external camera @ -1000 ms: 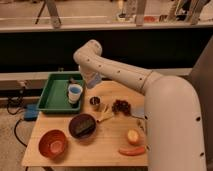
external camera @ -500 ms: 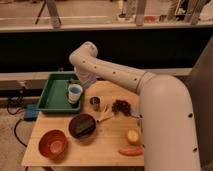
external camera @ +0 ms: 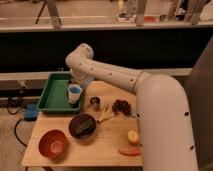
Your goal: Place sponge in tray
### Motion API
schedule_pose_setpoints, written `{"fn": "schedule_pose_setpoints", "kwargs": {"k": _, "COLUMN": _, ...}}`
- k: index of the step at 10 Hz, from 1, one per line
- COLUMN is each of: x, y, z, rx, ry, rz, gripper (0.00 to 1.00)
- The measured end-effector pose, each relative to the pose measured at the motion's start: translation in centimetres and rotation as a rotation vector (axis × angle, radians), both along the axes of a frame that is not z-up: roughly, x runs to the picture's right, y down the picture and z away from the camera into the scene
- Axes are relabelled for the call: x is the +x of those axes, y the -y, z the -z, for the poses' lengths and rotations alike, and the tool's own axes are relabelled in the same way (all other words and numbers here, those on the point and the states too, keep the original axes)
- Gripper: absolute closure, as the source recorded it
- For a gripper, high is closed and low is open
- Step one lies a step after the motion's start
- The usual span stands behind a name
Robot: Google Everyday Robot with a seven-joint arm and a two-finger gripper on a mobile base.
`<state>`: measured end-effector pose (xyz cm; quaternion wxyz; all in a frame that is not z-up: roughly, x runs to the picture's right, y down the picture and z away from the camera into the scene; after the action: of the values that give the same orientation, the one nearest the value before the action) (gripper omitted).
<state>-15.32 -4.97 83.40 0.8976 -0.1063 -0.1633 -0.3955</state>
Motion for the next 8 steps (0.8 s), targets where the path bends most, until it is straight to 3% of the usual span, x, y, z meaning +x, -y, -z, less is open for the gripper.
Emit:
{"fn": "schedule_pose_setpoints", "kwargs": {"k": 3, "x": -2.1, "y": 2.8, "z": 4.4, "rx": 0.071, "ry": 0.028, "rz": 0.056, "gripper": 0.91}}
{"fn": "schedule_pose_setpoints", "kwargs": {"k": 5, "x": -5.7, "y": 4.5, "z": 7.9, "rx": 0.113, "ry": 0.067, "rz": 0.116, "gripper": 0.91}}
{"fn": "schedule_pose_setpoints", "kwargs": {"k": 7, "x": -9.8, "y": 5.0, "z": 9.6, "rx": 0.125, "ry": 0.098, "rz": 0.156, "gripper": 0.91}}
{"fn": "schedule_pose_setpoints", "kwargs": {"k": 8, "x": -11.7, "y": 5.0, "z": 9.6, "rx": 0.118, "ry": 0.1, "rz": 0.147, "gripper": 0.91}}
